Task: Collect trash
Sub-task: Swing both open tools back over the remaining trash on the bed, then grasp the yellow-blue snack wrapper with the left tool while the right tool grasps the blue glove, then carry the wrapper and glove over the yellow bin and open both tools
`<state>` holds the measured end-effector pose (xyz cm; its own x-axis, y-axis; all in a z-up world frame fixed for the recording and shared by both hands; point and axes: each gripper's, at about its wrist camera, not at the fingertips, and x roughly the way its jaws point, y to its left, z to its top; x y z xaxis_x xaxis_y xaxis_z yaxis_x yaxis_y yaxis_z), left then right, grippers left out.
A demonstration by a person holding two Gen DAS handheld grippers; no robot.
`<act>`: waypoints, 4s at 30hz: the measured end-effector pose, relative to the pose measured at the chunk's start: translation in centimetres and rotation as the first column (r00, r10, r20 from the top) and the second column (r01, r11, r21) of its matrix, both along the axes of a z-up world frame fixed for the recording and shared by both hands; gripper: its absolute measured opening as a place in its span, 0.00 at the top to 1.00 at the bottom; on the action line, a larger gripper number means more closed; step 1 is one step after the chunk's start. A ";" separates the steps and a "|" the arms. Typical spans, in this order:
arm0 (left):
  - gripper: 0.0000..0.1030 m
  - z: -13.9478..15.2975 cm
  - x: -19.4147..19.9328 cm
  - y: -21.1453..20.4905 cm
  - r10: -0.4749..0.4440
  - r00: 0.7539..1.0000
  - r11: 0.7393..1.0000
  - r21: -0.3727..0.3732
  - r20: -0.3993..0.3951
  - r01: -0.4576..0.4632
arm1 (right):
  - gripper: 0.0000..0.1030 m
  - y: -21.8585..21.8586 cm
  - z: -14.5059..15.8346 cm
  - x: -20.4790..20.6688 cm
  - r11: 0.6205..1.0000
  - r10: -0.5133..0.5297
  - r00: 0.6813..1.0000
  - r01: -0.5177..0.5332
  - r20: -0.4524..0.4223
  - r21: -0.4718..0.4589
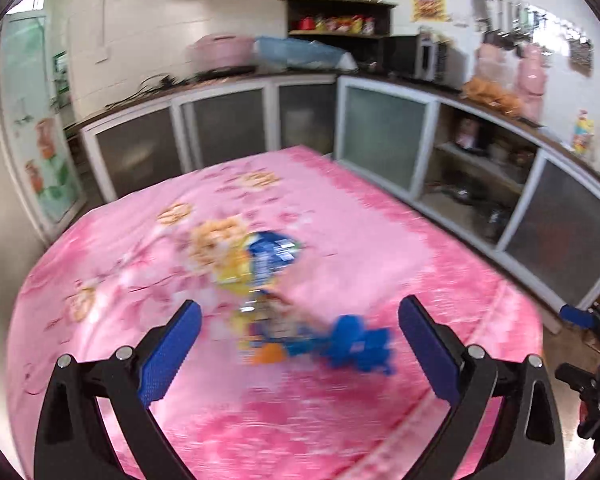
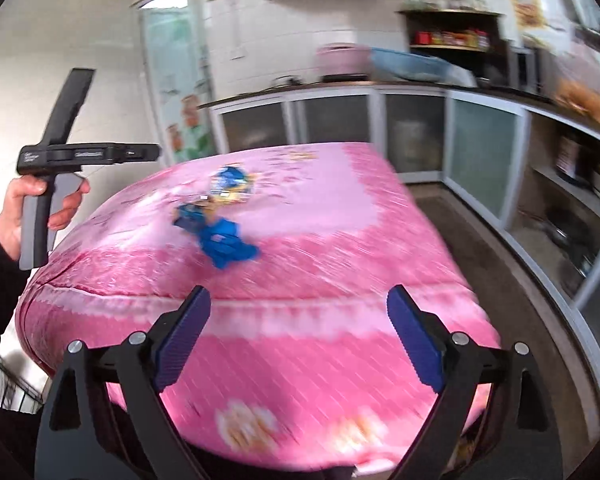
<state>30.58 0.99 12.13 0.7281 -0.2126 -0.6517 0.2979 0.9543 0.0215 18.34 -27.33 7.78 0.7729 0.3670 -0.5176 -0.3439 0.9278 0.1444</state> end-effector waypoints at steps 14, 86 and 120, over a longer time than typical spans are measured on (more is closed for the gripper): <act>0.08 -4.4 11.1 -1.1 0.046 0.990 0.997 0.069 -0.130 -0.037 | 0.12 9.1 -1.9 10.2 0.991 0.117 0.983 -0.126 -0.143 -0.054; 0.83 -0.7 -0.7 -13.5 -0.354 0.928 0.921 -0.213 -0.113 0.325 | 0.86 -9.3 0.0 -3.0 0.960 -0.279 0.940 0.275 -0.198 -0.047; 0.79 -17.8 -10.0 -53.4 -0.720 0.587 0.652 -0.072 -0.370 0.755 | 0.86 -34.4 -19.1 -10.4 0.683 -0.594 0.598 0.728 -0.538 0.055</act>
